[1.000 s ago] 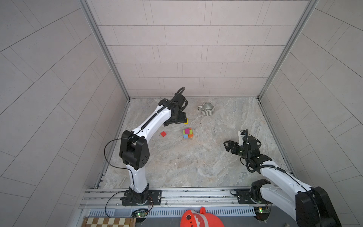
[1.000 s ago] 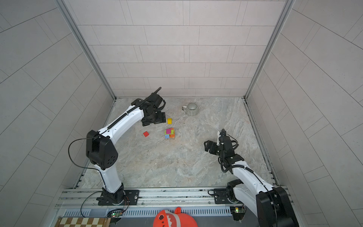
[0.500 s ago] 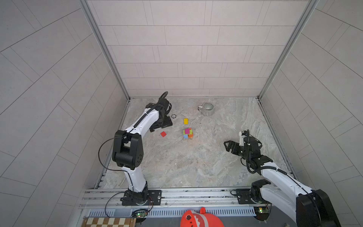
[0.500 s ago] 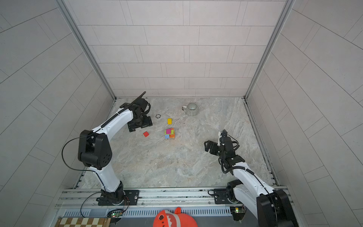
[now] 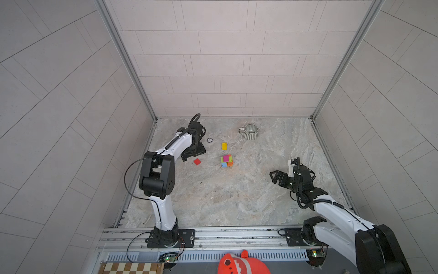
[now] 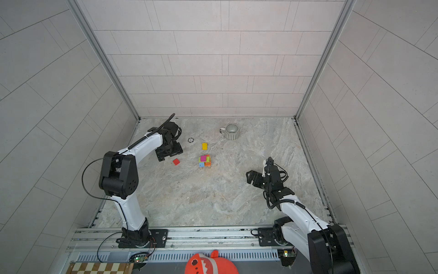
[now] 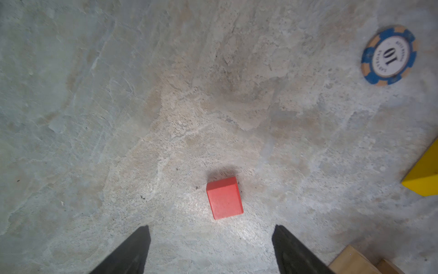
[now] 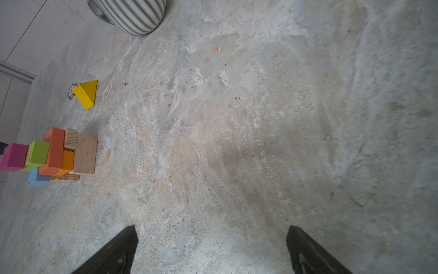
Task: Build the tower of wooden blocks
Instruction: 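Open left gripper and move it back over the red cube, then lower left gripper and close it on the red cube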
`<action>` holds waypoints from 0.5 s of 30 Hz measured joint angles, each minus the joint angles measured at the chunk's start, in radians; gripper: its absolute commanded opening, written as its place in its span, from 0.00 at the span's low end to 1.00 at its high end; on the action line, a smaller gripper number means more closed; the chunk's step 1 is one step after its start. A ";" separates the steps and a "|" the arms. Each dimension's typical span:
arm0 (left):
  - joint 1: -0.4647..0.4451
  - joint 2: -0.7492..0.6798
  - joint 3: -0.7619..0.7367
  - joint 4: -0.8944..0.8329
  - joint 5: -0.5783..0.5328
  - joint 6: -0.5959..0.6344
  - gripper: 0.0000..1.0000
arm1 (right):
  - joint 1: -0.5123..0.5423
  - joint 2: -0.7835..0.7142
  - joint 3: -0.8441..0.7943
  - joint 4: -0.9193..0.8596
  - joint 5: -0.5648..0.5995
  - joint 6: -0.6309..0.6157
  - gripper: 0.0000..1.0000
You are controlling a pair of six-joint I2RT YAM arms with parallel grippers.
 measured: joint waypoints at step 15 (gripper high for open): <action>-0.005 0.024 -0.116 0.145 0.044 -0.098 0.78 | -0.003 0.014 0.000 0.006 -0.008 0.004 0.99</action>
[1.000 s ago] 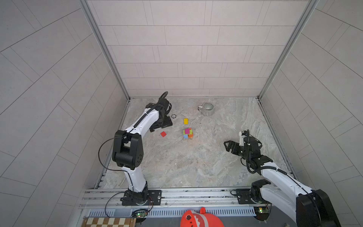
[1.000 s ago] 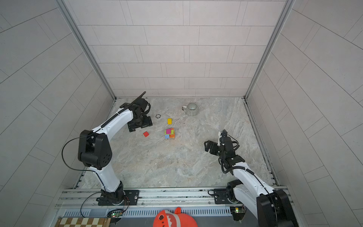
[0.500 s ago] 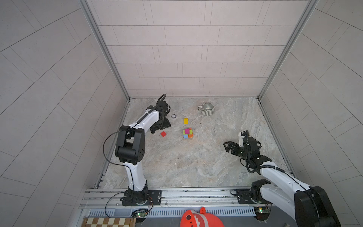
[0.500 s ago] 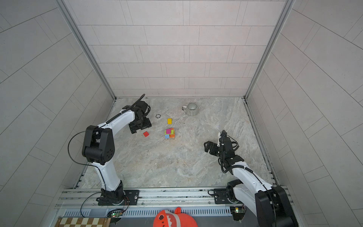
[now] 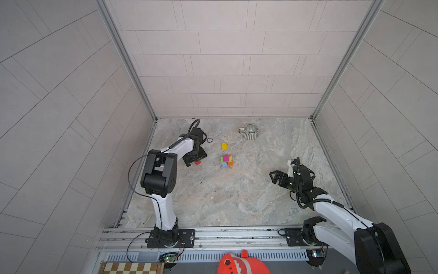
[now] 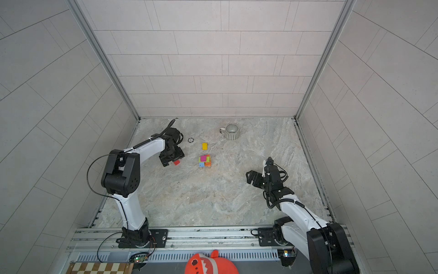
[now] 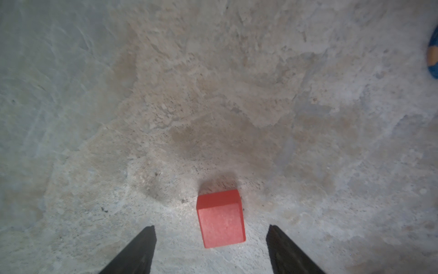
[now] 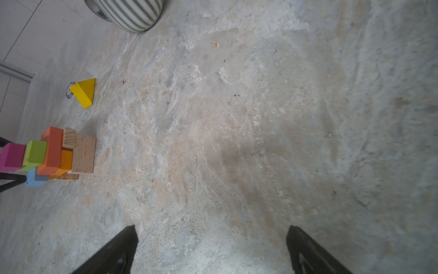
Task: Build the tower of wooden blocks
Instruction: 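Lower left gripper and close it on the red cube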
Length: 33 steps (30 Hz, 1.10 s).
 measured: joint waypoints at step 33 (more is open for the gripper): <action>-0.043 0.008 0.069 -0.063 -0.037 0.071 0.33 | -0.002 -0.002 0.000 0.000 -0.009 0.000 0.99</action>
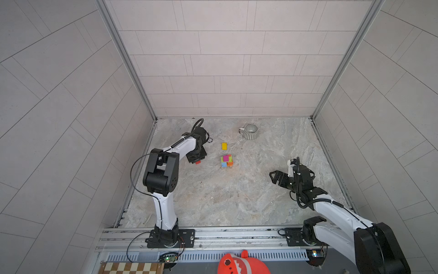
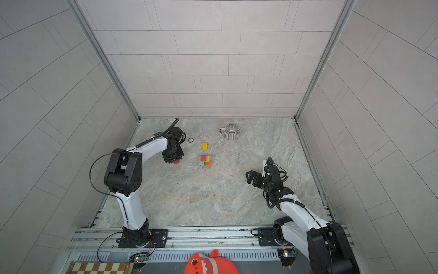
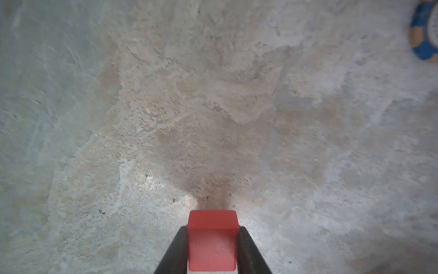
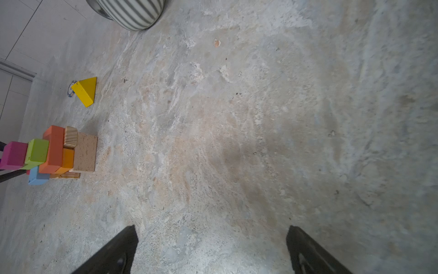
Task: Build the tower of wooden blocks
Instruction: 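Lift the red cube and carry it over the stack with left gripper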
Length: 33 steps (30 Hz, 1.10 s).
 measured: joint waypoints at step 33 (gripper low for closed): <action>-0.367 0.016 0.381 -0.235 0.048 0.029 0.32 | -0.006 0.000 0.000 0.001 -0.017 0.003 0.99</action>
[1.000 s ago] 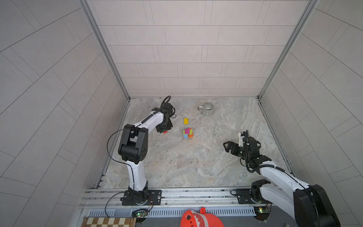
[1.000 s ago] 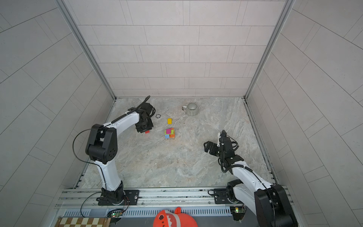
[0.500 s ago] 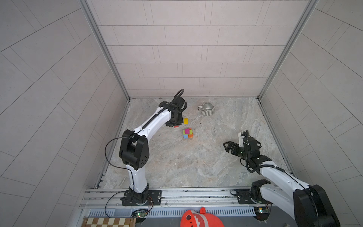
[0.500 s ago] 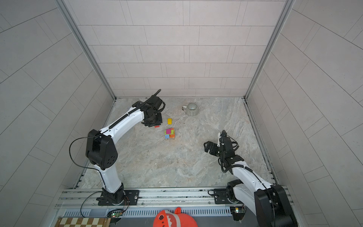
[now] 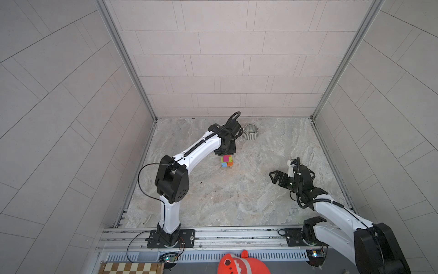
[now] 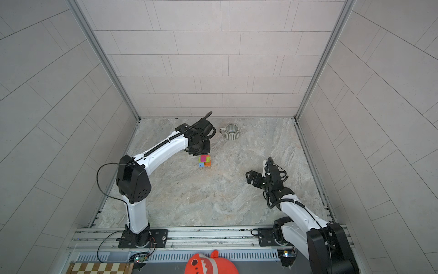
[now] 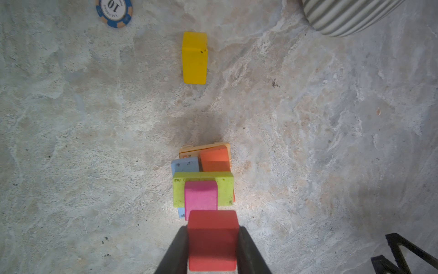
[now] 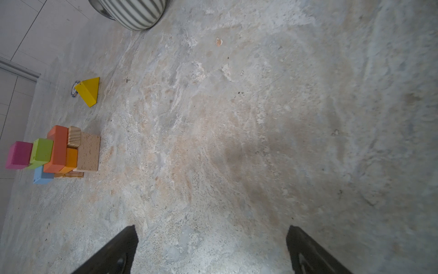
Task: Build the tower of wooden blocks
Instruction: 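Lift the red cube and carry it over the stack with left gripper, then lower the red cube onto the magenta cube and open left gripper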
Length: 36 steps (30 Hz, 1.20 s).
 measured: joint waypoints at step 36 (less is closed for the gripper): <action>0.014 0.045 0.000 -0.007 -0.013 0.004 0.35 | 0.000 -0.006 -0.006 0.008 -0.006 0.003 0.99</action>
